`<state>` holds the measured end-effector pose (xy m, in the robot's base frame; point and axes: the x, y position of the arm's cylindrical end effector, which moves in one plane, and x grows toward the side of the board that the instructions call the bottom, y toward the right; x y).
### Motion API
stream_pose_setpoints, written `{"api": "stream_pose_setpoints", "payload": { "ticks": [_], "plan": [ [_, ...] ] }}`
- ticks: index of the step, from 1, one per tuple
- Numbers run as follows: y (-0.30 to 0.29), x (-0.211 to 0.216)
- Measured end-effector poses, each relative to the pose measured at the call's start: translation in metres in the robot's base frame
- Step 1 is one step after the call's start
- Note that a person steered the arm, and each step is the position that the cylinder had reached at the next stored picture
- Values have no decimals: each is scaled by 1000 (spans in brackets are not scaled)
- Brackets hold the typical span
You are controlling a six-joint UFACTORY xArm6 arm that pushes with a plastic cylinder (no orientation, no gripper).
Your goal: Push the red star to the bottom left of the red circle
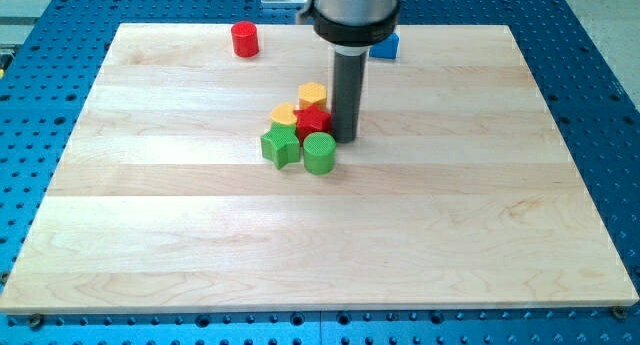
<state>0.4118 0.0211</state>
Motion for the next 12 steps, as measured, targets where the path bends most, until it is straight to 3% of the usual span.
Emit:
{"api": "stream_pose_setpoints", "payload": {
  "ticks": [3, 5, 6, 8, 9, 11, 12],
  "plan": [
    [-93, -30],
    [-104, 14],
    [-121, 13],
    [-168, -60],
    [-189, -42],
    [-197, -87],
    [-187, -84]
  ]
}}
